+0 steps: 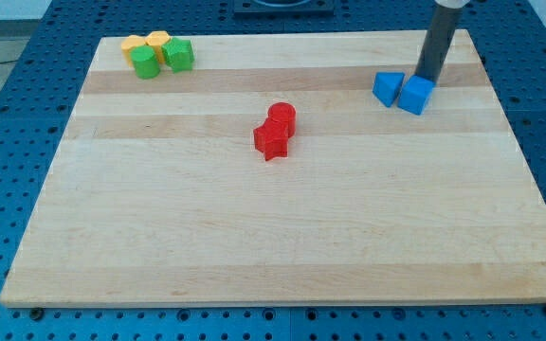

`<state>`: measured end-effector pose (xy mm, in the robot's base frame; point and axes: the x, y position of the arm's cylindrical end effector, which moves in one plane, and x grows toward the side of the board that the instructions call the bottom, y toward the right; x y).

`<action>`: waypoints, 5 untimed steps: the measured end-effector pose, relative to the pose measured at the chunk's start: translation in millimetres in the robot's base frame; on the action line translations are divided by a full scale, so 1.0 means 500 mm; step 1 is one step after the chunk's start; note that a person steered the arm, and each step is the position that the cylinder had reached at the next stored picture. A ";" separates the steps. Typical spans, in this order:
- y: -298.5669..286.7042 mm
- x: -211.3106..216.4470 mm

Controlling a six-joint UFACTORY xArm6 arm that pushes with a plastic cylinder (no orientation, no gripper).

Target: Push the blue cube towards the center right of the board

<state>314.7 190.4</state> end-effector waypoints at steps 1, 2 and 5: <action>-0.029 -0.009; -0.031 0.002; -0.024 0.075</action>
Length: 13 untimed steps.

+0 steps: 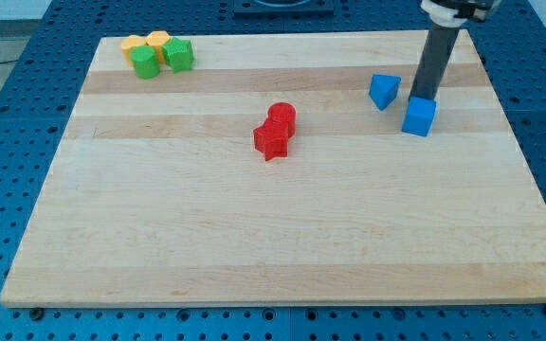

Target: Push the blue cube towards the center right of the board

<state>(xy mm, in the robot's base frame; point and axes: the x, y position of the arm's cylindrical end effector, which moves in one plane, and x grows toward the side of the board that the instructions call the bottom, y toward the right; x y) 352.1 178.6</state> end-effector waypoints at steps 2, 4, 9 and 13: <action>-0.046 0.041; -0.069 0.121; -0.035 0.192; -0.024 0.153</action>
